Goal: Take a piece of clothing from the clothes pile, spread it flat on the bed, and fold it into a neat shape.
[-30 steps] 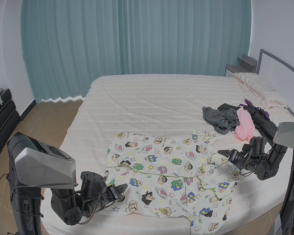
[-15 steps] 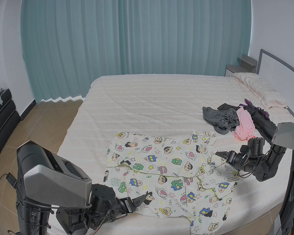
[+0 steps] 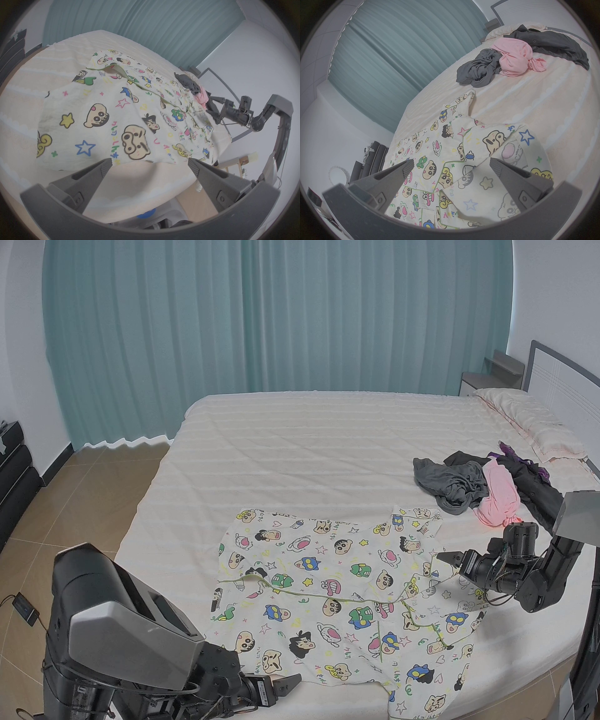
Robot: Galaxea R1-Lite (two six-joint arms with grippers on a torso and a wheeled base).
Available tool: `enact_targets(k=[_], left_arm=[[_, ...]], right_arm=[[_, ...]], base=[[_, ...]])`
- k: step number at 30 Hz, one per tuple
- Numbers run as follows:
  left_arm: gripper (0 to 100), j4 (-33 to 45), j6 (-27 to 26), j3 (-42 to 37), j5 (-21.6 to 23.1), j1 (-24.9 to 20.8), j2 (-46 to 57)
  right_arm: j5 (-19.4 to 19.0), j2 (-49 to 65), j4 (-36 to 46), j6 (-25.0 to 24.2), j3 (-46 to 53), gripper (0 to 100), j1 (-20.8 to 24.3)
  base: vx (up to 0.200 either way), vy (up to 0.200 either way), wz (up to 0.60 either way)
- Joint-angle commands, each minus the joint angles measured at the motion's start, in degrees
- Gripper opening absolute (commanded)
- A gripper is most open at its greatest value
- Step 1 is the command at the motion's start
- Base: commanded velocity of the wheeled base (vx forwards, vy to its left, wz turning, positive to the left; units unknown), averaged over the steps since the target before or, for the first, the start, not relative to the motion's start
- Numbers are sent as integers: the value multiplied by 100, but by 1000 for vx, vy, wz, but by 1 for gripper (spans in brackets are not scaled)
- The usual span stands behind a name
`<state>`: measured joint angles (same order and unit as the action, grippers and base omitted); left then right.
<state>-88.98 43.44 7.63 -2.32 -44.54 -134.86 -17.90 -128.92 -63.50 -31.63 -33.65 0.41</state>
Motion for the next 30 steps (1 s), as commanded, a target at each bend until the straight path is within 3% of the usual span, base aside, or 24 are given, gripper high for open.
enact_targets(k=[1,5,7,14,18,23,30], left_arm=[[100,-102,332,-95,29,218,1173],[100,-102,367,2,38,710,1472],[100,-102,332,265,47,1369,1437],[100,-49,306,986,390,2442,320],[100,-23,69,1153,460,2697,22],[100,-23,-248,1170,935,2705,-181],[100,-5,-415,1162,1058,2609,-312]], right_arm=[[-3,-2,-4,-1,7,100,2],[-3,-2,-4,-1,7,100,2],[-3,-2,-4,-1,7,100,11],[-3,-2,-4,-1,7,100,38],[-3,-11,4,-1,7,100,46],[-3,-2,-4,-1,16,100,64],[-3,-2,-4,-1,16,100,90]], base=[[0,0,0],[0,0,0],[0,0,0],[0,0,0],[0,0,0],[0,0,0],[0,0,0]])
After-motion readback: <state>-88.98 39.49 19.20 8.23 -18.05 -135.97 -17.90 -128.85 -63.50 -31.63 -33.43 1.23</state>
